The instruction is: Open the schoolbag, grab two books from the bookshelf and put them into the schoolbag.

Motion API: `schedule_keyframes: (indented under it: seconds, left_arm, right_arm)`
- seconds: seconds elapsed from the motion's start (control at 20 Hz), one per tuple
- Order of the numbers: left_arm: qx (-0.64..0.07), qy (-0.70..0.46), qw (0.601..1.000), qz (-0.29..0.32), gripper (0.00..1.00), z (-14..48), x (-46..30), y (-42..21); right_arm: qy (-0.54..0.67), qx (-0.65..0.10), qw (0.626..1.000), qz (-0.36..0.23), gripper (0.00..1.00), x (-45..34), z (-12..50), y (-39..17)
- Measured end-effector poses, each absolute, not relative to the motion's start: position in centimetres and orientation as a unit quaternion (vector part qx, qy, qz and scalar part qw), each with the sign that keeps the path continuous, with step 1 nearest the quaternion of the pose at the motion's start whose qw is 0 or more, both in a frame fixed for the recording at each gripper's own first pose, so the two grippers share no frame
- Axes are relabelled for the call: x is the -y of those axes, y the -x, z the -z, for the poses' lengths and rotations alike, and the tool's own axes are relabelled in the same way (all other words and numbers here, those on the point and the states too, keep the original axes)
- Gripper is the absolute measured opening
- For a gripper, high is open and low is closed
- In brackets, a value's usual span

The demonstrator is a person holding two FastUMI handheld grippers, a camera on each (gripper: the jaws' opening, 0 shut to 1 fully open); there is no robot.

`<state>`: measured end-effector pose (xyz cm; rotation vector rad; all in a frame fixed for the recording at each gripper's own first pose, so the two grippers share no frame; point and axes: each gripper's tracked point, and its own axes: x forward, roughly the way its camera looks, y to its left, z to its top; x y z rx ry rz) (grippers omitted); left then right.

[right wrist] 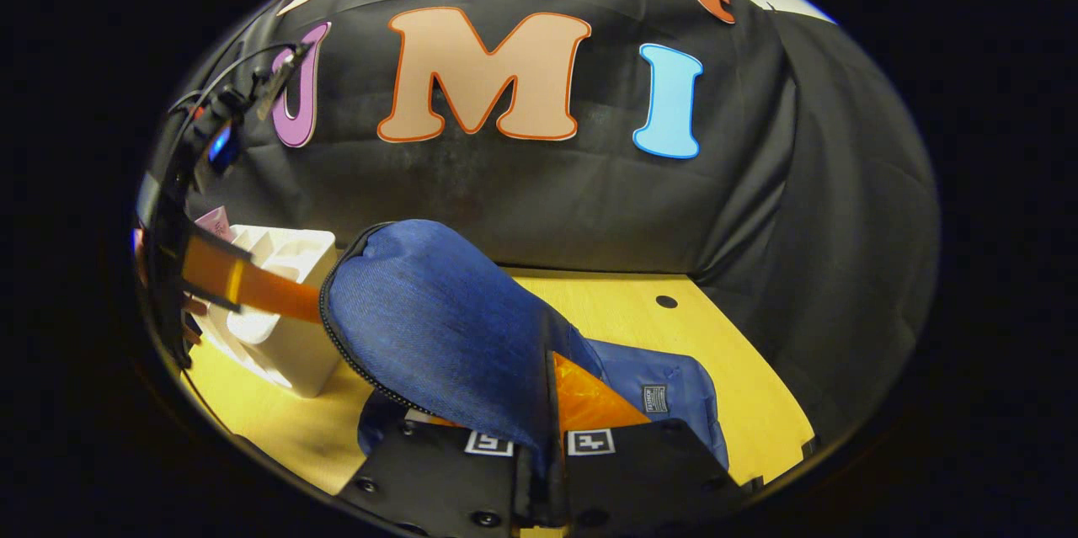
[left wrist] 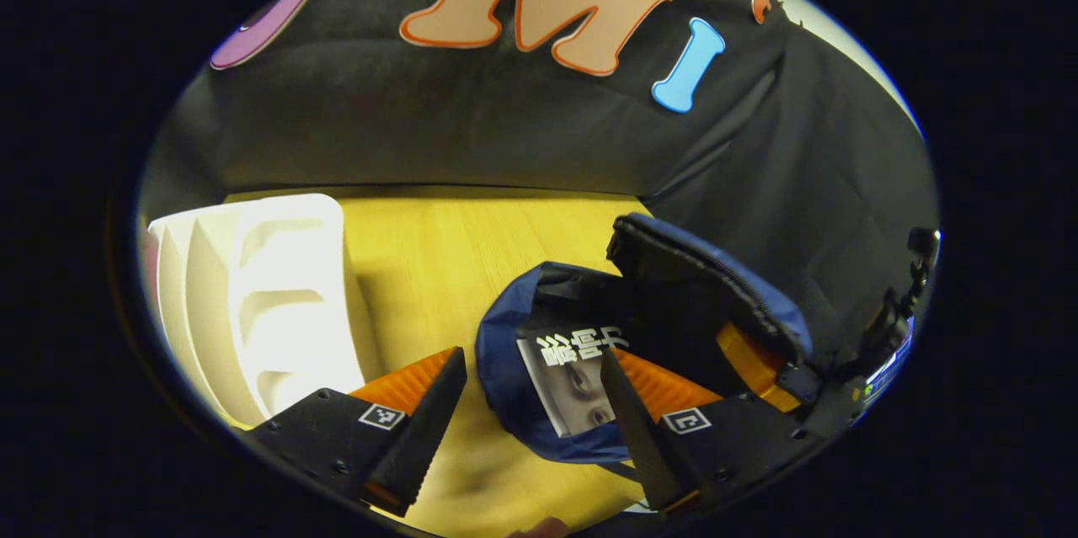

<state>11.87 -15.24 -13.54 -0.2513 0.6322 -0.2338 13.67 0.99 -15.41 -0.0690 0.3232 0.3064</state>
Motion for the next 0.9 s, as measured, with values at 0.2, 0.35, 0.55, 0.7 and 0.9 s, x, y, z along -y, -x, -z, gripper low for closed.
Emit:
schedule_keyframes:
  seconds: [0.2, 0.35, 0.55, 0.7, 0.9]
  left_arm:
    - [-0.294, 0.137, 0.942, 0.088, 0.94, 8.5, 11.3, -9.8]
    - [-0.297, 0.123, 0.946, 0.037, 0.94, 5.4, 5.8, -8.1]
    - [-0.308, 0.113, 0.944, -0.022, 0.94, 2.8, -1.7, -5.3]
    - [-0.301, 0.077, 0.947, -0.079, 0.94, 1.8, -8.9, -3.8]
    - [-0.310, 0.036, 0.938, -0.148, 0.93, 2.0, -17.3, -2.0]
  right_arm:
    - [0.034, -0.162, 0.975, -0.145, 0.10, -0.9, 15.6, -13.3]
    - [0.041, -0.163, 0.976, -0.142, 0.10, -0.9, 15.8, -13.1]
    - [0.040, -0.164, 0.977, -0.134, 0.10, -1.0, 15.7, -12.9]
    - [0.044, -0.164, 0.977, -0.129, 0.10, -1.2, 15.8, -12.6]
    - [0.036, -0.166, 0.978, -0.120, 0.10, -1.2, 15.9, -12.3]
